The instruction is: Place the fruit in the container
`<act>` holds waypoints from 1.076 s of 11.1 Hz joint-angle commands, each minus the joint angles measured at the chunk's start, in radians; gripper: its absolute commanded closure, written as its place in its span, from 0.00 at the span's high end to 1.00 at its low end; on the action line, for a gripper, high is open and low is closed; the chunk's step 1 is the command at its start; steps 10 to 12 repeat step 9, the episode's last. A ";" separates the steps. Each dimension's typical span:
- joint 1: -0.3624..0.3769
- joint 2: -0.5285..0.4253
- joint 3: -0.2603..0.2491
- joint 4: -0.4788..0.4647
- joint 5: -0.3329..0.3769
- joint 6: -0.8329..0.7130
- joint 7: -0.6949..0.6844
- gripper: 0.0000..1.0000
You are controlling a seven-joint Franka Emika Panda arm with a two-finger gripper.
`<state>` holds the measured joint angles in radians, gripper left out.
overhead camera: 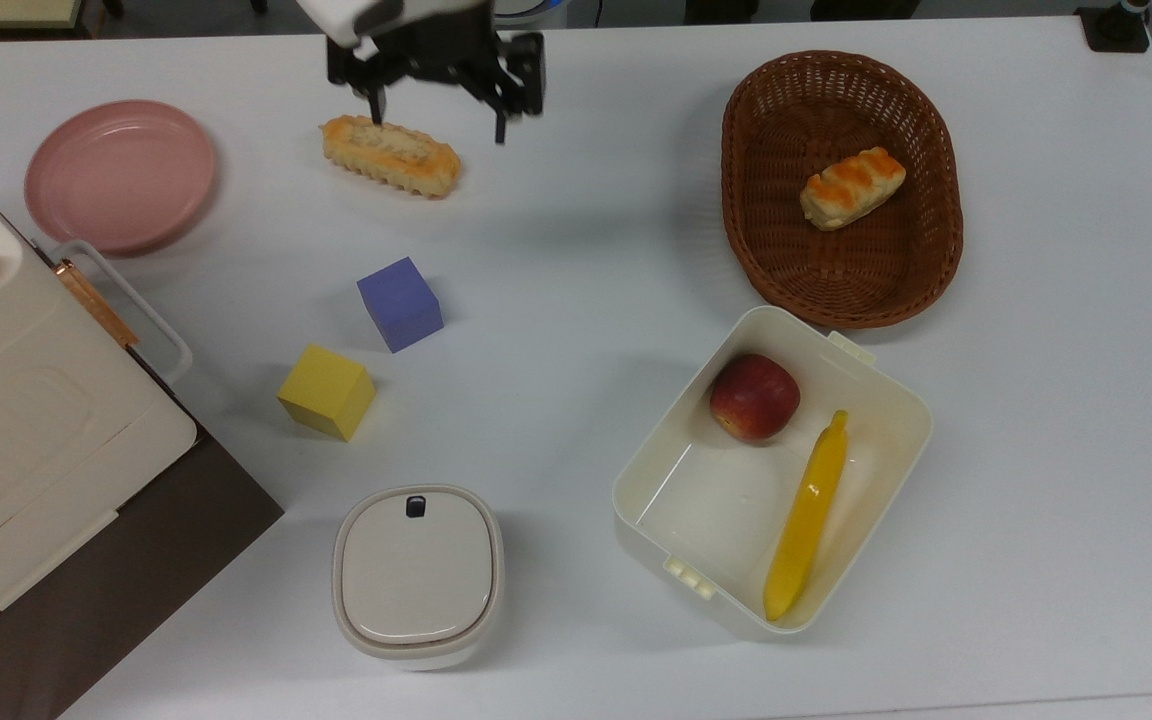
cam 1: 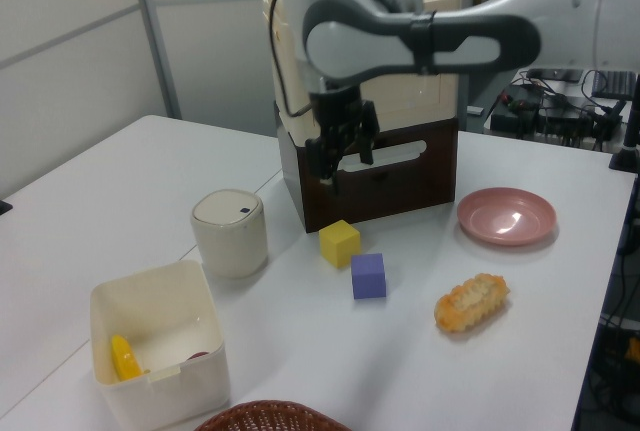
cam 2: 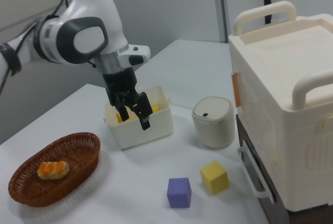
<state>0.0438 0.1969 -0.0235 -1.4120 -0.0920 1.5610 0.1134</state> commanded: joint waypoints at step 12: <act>-0.056 -0.140 -0.003 -0.081 0.083 -0.002 -0.136 1.00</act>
